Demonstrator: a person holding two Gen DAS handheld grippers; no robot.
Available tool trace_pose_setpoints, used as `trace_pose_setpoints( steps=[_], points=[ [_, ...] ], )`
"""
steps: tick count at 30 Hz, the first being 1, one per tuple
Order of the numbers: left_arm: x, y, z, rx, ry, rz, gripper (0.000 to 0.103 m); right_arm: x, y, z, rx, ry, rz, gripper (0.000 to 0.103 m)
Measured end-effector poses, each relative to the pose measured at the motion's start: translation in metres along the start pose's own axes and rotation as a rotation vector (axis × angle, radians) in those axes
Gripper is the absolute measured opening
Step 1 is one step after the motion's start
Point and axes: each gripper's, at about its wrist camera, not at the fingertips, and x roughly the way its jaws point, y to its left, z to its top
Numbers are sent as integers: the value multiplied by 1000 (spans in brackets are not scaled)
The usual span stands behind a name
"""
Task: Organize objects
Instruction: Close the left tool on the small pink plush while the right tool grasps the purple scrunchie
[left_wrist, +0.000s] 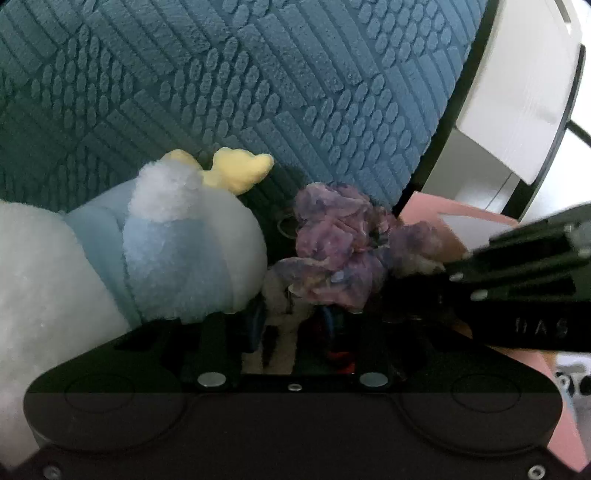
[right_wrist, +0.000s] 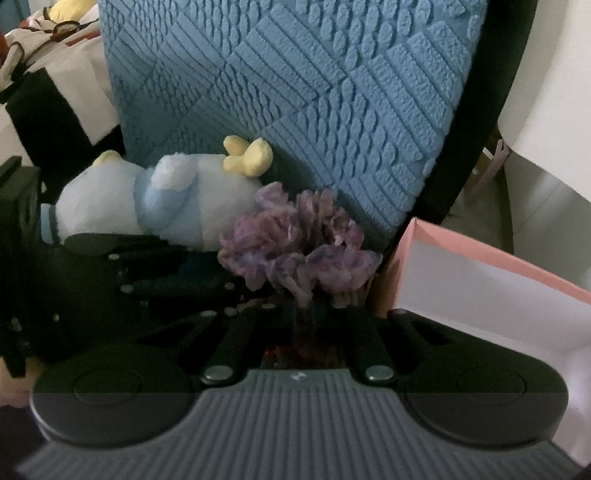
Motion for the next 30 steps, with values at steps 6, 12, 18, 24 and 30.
trace_pose_setpoints(
  steps=[6,12,18,24,30],
  points=[
    [-22,9,0,-63,-11,-32,25,-16,1,-7,10,-38,-4,5],
    [-37,4,-8,-102,3,-41,24,-30,13,-15,-13,-61,-9,5],
    [-62,0,-24,-163,10,-32,24,-44,27,-25,-25,-74,-15,5],
    [-95,-8,-45,-157,6,-28,24,-57,37,-42,-19,-65,-13,5],
    [-131,-6,-60,-163,-20,6,24,-73,45,-65,-11,-61,3,5]
  ],
)
